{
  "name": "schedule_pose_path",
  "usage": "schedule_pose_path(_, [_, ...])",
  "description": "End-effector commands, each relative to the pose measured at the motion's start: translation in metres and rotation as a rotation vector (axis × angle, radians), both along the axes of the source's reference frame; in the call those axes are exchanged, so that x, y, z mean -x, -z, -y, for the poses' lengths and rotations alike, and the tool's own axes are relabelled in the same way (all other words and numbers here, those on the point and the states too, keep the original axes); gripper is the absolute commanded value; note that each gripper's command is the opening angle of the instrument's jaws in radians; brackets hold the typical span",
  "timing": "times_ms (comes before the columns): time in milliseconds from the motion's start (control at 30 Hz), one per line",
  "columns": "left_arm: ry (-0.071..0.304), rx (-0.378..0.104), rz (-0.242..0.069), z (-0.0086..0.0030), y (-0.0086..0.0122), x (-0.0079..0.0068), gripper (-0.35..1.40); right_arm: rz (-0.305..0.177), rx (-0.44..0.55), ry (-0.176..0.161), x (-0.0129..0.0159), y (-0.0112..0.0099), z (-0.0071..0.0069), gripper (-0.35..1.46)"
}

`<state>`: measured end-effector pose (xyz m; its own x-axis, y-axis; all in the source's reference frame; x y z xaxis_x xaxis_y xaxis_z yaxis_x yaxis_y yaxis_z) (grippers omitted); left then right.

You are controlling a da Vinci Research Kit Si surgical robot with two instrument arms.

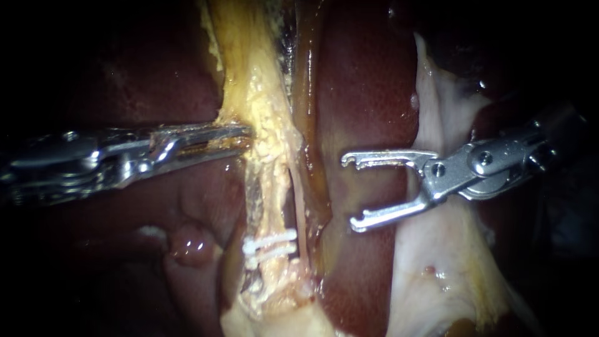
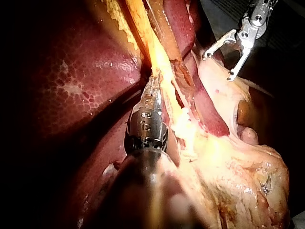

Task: Going back second clip left tube

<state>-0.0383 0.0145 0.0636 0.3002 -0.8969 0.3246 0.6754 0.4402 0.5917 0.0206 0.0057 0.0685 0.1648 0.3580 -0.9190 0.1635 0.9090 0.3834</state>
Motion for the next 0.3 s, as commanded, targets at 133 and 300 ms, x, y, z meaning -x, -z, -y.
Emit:
schedule_pose_path(133, [0.0, 0.0, 0.0, 0.0, 0.0, 0.0, -0.35, 0.0, -0.001, 0.0, 0.0, 0.0002, -0.0001, 0.6])
schedule_pose_path(300, [0.0, -0.001, 0.0, 0.0, 0.0001, 0.0, -0.35, -0.001, -0.001, 0.0, 0.0001, 0.0002, -0.0001, 0.6])
